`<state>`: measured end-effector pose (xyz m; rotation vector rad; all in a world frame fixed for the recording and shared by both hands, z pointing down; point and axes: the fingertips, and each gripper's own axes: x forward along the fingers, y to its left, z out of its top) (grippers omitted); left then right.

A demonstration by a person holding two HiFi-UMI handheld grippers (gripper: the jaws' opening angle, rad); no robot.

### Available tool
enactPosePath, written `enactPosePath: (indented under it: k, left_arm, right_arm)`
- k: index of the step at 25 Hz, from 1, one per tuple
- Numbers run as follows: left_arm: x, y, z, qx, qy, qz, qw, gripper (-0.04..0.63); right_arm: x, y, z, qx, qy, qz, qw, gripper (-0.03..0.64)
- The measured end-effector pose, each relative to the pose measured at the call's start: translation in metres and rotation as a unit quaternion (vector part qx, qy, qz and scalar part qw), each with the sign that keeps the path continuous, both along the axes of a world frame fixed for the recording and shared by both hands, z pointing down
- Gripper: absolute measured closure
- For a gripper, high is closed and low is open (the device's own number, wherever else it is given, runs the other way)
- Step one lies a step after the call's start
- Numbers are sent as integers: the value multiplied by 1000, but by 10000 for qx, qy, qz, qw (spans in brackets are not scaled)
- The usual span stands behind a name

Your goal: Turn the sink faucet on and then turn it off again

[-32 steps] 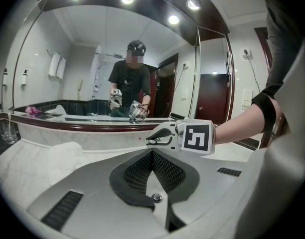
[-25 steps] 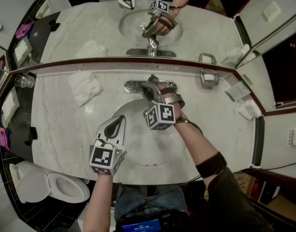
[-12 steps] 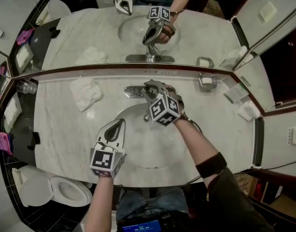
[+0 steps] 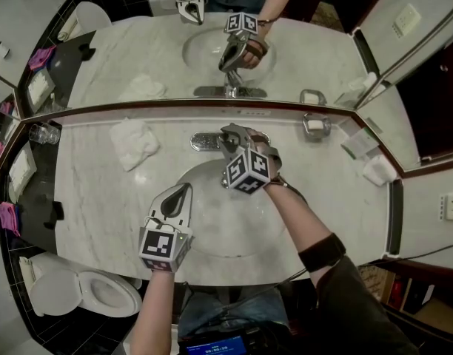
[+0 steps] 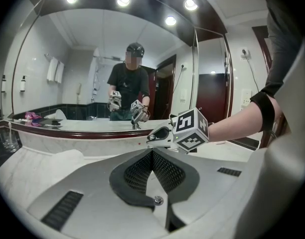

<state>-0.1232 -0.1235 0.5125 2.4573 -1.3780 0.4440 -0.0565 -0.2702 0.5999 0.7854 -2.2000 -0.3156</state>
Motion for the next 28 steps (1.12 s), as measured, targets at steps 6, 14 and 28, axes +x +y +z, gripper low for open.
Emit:
enactPosePath:
  k: [6, 14, 28]
  left_arm:
    - [-1, 11, -10, 68, -124, 75, 9999, 594]
    - [-6, 34, -38, 152, -67, 96, 9998, 594]
    - [0, 70, -68, 187, 130, 168, 9996, 594]
  right_arm:
    - [-4, 19, -18, 590, 730, -339, 9950, 509]
    - [10, 72, -74, 724, 536, -144, 9958, 505]
    - [106, 174, -158, 35, -1181, 1413, 9829, 594]
